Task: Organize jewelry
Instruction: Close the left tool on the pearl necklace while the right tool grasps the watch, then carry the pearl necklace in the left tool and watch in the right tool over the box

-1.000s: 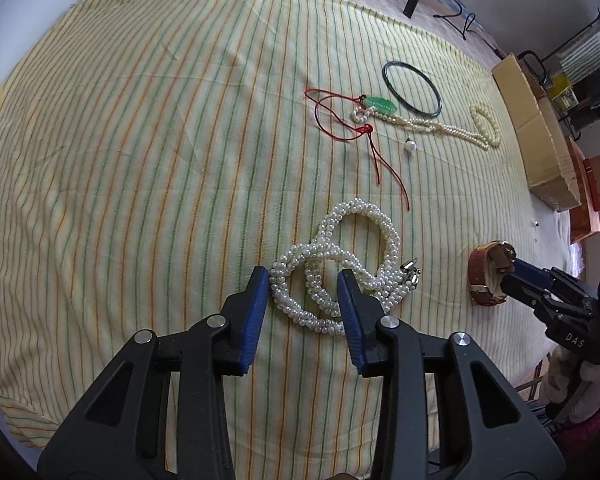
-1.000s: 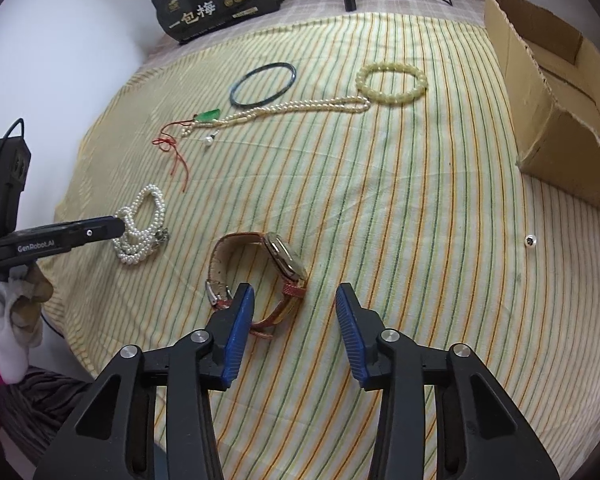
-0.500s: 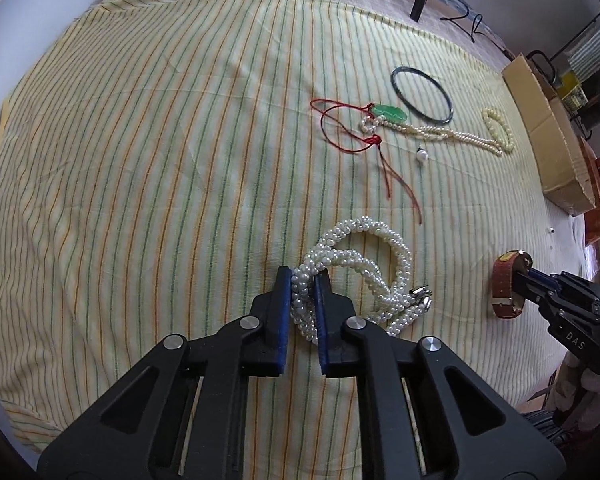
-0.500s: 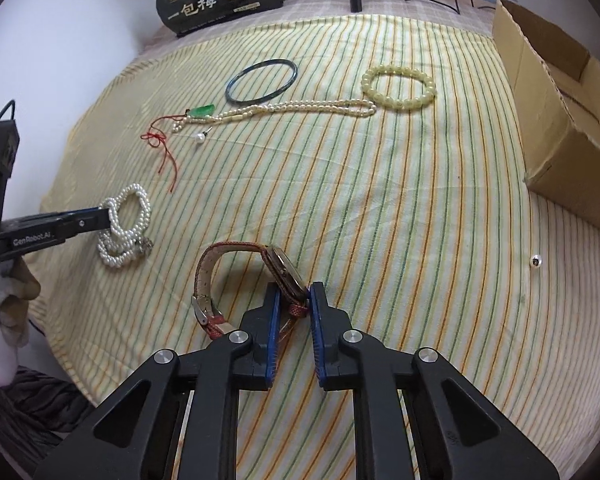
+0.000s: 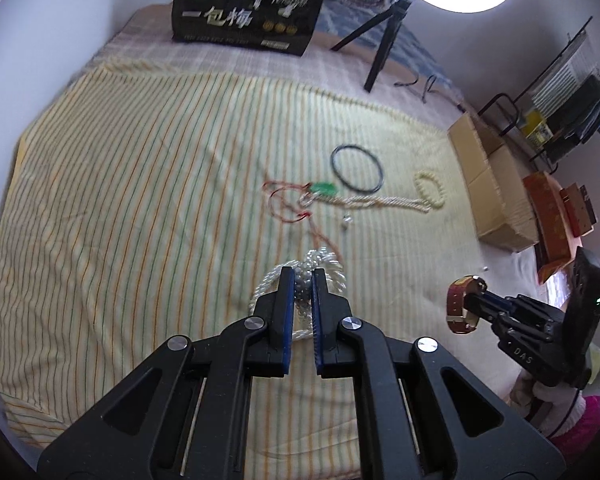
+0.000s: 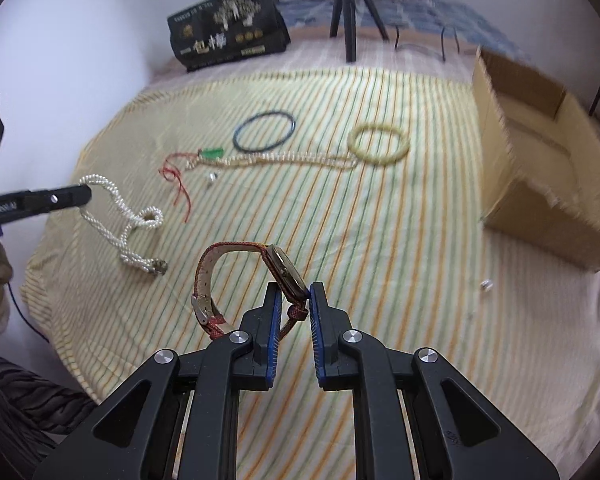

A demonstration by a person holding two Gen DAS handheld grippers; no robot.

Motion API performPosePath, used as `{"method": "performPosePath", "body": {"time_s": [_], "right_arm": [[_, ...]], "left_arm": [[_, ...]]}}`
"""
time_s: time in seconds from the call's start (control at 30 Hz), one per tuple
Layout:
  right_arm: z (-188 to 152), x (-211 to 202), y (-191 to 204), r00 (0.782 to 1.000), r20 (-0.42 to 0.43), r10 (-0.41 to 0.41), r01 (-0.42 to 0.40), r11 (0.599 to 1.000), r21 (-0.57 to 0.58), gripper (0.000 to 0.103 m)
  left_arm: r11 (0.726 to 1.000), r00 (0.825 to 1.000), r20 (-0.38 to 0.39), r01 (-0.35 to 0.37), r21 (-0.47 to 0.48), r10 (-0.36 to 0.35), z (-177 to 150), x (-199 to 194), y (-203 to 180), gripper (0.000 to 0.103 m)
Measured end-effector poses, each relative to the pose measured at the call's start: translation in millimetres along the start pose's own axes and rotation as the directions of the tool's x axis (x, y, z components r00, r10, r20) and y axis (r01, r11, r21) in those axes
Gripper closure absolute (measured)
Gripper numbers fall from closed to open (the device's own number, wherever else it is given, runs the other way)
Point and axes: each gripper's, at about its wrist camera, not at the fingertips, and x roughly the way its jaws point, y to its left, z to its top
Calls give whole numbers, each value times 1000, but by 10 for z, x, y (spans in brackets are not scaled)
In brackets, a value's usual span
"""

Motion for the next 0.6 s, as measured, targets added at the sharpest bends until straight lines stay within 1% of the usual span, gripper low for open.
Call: {"method": "performPosePath", "body": {"time_s": [0.17, 0.3, 0.47, 0.6], "right_arm": [[16, -269, -65, 998, 62, -9, 10, 1000, -14, 91], [74, -487, -160, 993, 119, -21, 22, 1000, -4, 91], [154, -688, -354, 984, 174, -48, 43, 999, 33, 91], [208, -841, -600, 975, 208, -73, 57, 995, 82, 91]], "left_arm": [[998, 995, 78, 54, 16, -55, 82, -280, -208, 97], [994, 986, 136, 96, 50, -102, 147, -503, -423, 97], [987, 972, 179, 138, 81, -150, 227, -690, -658, 97], [976, 958, 202, 185, 115, -205, 314, -811, -886, 97]]}}
